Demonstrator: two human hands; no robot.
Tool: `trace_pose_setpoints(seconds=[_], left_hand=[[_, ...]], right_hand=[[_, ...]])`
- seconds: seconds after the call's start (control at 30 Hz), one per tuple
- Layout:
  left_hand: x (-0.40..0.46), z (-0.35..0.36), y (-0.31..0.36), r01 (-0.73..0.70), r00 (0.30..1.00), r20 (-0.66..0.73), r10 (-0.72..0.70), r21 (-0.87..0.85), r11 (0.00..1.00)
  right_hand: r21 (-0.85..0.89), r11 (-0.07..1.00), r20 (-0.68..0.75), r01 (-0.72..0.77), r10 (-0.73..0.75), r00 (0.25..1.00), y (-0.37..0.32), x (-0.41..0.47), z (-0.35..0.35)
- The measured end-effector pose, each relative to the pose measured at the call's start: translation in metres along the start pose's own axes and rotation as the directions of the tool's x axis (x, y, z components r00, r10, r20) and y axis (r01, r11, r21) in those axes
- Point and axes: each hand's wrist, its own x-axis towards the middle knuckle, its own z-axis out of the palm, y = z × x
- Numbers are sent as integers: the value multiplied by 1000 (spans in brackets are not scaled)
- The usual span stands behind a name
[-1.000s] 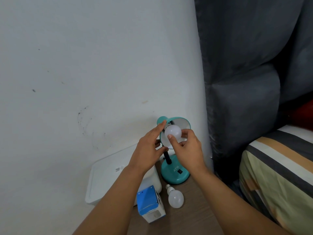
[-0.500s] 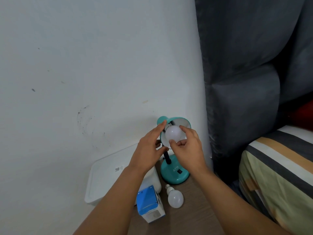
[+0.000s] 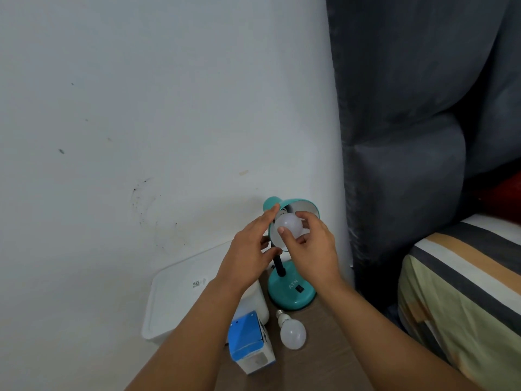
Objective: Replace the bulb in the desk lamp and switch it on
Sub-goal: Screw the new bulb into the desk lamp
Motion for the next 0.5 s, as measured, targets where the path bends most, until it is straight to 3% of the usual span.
trace_pose_setpoints(seconds=[0.3,0.5], left_hand=[[1,0,-2,-5,1000,-3,5,1,1000],[0,0,-4,-13,1000,-2,14,26,1000]], right_hand=[[-58,996,71,75,-71,995,-1,-1,-6],[-63,998,86,-7,12,996,-1,1,-4]])
